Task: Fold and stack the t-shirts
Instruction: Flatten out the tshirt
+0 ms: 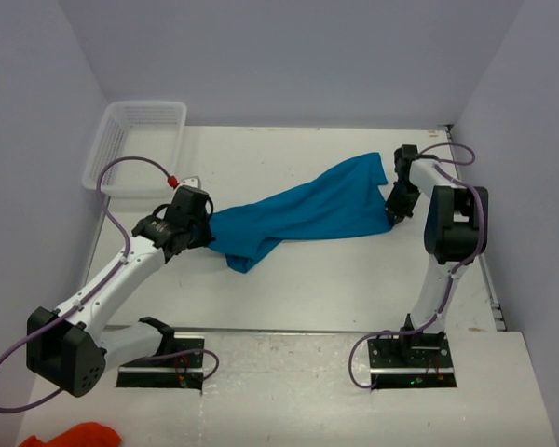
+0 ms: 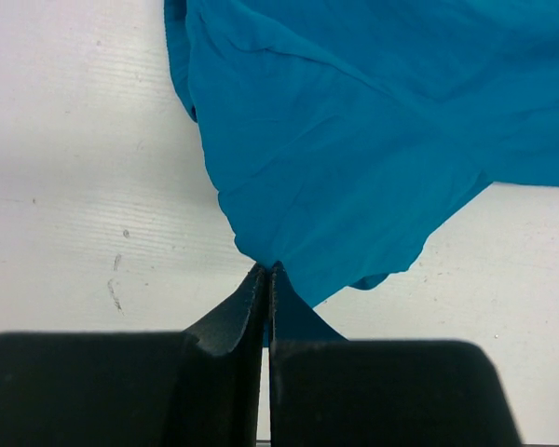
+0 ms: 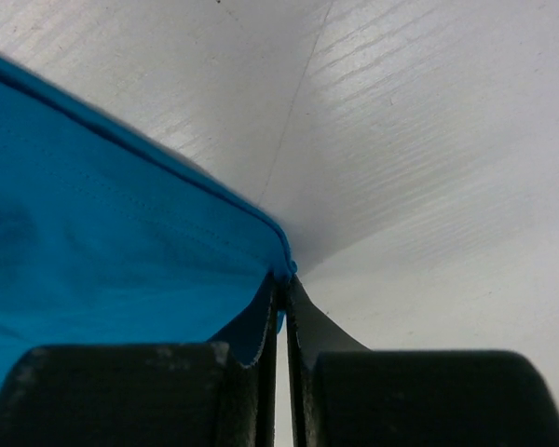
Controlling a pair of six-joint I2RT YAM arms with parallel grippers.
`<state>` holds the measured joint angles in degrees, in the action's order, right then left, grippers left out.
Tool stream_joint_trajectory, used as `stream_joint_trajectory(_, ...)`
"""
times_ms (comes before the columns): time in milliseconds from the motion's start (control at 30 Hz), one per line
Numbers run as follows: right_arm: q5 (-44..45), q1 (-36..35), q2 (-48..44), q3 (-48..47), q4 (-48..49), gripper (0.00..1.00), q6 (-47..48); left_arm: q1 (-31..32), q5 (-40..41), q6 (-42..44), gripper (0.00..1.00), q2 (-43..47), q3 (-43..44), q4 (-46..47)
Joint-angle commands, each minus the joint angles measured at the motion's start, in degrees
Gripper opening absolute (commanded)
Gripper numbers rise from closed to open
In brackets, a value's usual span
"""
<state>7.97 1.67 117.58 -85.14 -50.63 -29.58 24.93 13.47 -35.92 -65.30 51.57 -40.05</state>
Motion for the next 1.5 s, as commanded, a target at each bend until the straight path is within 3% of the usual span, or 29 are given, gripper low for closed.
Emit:
stream_joint_trajectory(0,1.5,-1.2,-2.2,0.4,0.3,0.00,-0.7,0.2,0.2,1.6,0.00,1.1,2.0,-0.3)
stream_joint_trajectory(200,2.8,-6.3,-11.4,0.2,1.2,0.00,0.0,0.2,3.3,3.4,0.00,1.6,5.3,-0.9)
stream_joint_trajectory(433,5.3,-10.5,-26.3,-4.4,-1.2,0.00,2.7,0.1,2.8,9.6,0.00,7.2,16.6,1.1)
stream_joint_trajectory(667,8.6,-10.8,-38.8,-16.5,-7.4,0.00,5.9,0.2,2.5,13.9,0.00,10.3,29.3,-0.7)
stream_joint_trajectory(867,7.9,-11.7,-43.9,-25.4,-14.0,0.00,7.4,0.2,1.3,18.5,0.00,9.9,41.8,-2.2)
stream_joint_trajectory(1100,5.0,-13.4,-48.9,-36.1,-20.6,0.00,9.3,0.2,-5.5,22.7,0.00,8.8,56.9,-3.6)
stream_joint_trajectory(1467,1.3,-14.7,-55.9,-44.0,-19.2,0.00,10.2,0.4,-13.2,25.5,0.00,7.6,66.3,2.3)
